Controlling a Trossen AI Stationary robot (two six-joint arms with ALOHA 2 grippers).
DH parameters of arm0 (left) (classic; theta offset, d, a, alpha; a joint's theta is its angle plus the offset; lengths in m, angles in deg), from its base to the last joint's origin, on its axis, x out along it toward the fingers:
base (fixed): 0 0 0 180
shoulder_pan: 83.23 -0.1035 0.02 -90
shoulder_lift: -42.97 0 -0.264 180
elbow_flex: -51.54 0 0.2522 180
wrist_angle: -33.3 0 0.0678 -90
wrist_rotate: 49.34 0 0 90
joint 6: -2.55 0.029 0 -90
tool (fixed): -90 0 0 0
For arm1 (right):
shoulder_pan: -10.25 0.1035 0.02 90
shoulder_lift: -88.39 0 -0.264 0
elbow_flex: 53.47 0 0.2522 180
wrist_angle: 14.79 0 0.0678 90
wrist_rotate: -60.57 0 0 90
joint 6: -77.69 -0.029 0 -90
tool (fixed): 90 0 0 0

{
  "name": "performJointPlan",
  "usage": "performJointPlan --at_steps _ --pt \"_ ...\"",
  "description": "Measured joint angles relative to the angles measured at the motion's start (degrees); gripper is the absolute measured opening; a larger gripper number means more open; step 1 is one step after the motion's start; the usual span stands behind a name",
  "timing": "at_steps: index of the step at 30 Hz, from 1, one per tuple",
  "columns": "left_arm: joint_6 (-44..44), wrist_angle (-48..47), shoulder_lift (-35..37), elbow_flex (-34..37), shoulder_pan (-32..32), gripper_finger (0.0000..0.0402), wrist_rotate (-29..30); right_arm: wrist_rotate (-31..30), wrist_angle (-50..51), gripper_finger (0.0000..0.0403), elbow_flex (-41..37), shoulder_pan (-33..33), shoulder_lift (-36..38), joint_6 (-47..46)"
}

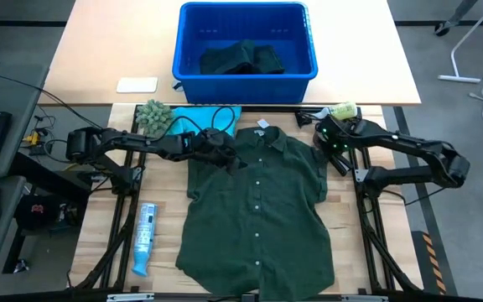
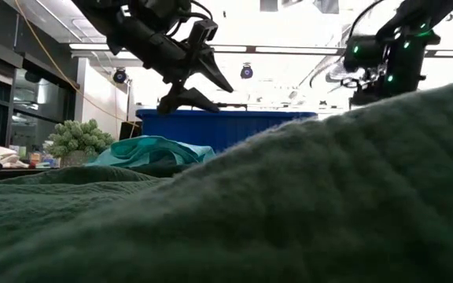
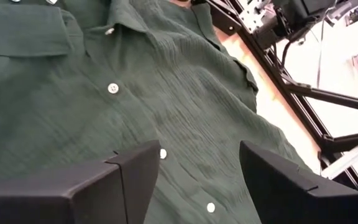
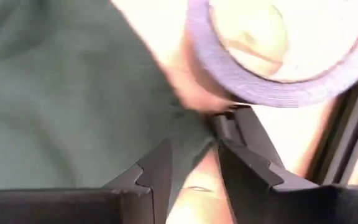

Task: Fold laundry
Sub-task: Fold the green polo shirt from the blue laundry bin

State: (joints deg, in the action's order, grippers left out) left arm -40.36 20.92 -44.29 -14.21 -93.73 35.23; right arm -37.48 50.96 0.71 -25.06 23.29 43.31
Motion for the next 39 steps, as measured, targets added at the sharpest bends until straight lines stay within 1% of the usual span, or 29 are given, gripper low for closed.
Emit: performJointPlan --at_steps 5,8,16,21,23,28,32,36,39 --pt "-0.42 -0.16 0.00 0.00 -0.02 0.0204 0.00 2.16 0.06 0.0116 0.00 -3.07 -7.40 -2.52" --pt "-0.47 -0.16 0.00 0.00 0.03 0.0204 0.00 2.68 -0.05 0.0116 0.00 -3.34 -9.74 -4.30" --pt "-0.47 -0.25 0.00 0.00 0.01 0.0204 0.00 2.46 -0.78 0.0116 0.01 -3.32 -12.53 -9.44" --pt "-1.15 -0.29 0.00 0.00 0.03 0.0204 -0.19 4.74 -3.30 0.0116 0.09 -3.32 -13.45 -11.90" --pt "-1.41 -0.29 0.00 0.00 0.03 0.0204 -1.28 5.20 -3.30 0.0116 0.11 -3.34 -13.56 -13.38" --pt "-1.37 -1.28 0.02 0.00 0.06 0.0204 -2.80 8.10 -2.15 0.0116 0.04 -3.30 -11.89 -13.22" --pt "-0.08 -1.77 0.07 0.00 0.05 0.0204 -2.78 7.83 -1.67 0.0116 0.00 -3.28 -7.72 -13.24" --pt "0.06 -2.00 0.07 0.00 0.03 0.0204 -2.63 5.92 -1.66 0.0116 0.00 -3.28 -2.97 -13.71" --pt "0.09 -2.02 0.07 0.00 0.03 0.0204 -2.58 8.00 -1.47 0.0115 0.00 -3.29 -0.92 -14.71"
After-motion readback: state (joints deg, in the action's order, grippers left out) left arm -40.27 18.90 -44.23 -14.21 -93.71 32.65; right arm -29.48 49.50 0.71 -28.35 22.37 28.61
